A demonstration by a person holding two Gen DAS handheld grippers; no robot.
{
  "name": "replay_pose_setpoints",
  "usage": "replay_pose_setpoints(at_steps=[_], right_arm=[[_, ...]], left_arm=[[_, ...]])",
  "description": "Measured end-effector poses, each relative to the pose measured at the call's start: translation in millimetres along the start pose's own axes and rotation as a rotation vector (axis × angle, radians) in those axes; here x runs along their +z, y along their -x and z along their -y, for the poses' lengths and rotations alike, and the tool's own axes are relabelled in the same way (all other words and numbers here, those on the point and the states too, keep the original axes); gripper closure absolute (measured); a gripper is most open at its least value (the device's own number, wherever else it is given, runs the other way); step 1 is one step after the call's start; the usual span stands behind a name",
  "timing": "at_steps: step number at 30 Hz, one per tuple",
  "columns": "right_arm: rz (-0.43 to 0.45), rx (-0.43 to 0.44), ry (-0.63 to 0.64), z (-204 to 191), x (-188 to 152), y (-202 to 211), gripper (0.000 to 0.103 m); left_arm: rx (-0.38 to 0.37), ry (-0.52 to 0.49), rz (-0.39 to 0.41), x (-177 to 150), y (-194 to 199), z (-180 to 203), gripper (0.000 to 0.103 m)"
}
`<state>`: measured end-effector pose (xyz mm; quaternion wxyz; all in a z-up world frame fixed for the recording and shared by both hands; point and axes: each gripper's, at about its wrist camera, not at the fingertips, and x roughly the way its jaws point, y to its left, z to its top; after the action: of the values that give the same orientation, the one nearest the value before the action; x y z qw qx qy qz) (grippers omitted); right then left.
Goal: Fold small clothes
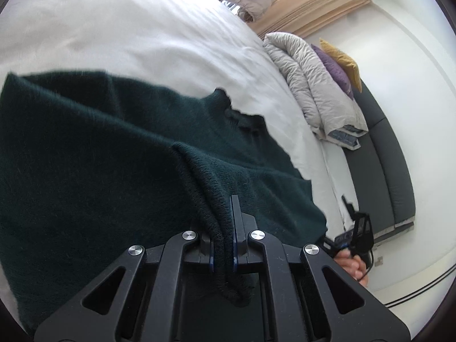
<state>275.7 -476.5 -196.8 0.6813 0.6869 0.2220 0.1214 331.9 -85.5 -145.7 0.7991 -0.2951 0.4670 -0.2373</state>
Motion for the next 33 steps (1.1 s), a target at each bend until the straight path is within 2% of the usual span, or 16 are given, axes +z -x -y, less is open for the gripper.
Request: replay_pose_setpoints(at_steps=[3,6,10,14,17,20,21,23,24,25,27,29,32,33], right_arm=[[-0.004,0.032,0.017,1,9,1,0.038],[-0.015,0.077,-0.010,7,9,6,0.043],[-0.018,0.081,0.024,9,2,20,0.045],[-0.002,0.069,0.050,8,1,21,0.045],[0.014,0.085,0.061,8,2,20,0.044],[0.014,0.100,0.071,10,3,21,0.045],[0.007,0.091,0.081,10,1,19,0.045],[-0.026,0.038,0.111,9,-1,13,0.049],[-0.049,0.000,0.123,8,-2,9,0.052],[-0.066,-0.022,0.122,10,-3,8,0.055],[-0.091,-0.044,0.091,10,-4,9,0.054],[-0.110,-0.055,0.080,7,-9,16,0.046],[-0.152,-0.139,0.101,-1,-24,37,0.037],[-0.137,-0.163,0.102,-4,-27,50,0.035]], left_arm=[[0.018,-0.020,-0.016,-7,-9,-1,0.096],[0.025,-0.035,-0.017,-12,-12,0,0.096],[0.027,-0.054,-0.019,-12,-12,3,0.096],[0.015,-0.098,0.015,-6,-6,14,0.096],[0.033,-0.172,0.049,-1,-2,31,0.096],[0.037,-0.183,0.077,2,-1,31,0.096],[0.057,-0.189,0.077,1,-3,28,0.096],[0.113,-0.157,0.016,-4,-20,12,0.096],[0.114,-0.129,-0.014,-7,-27,3,0.094],[0.087,-0.100,-0.009,-6,-28,-3,0.093],[0.079,-0.081,-0.018,-3,-28,-4,0.093],[0.093,-0.104,-0.015,-4,-31,-1,0.093],[0.078,-0.097,-0.009,-5,-34,-2,0.093],[0.077,-0.098,-0.008,-5,-36,-2,0.093]])
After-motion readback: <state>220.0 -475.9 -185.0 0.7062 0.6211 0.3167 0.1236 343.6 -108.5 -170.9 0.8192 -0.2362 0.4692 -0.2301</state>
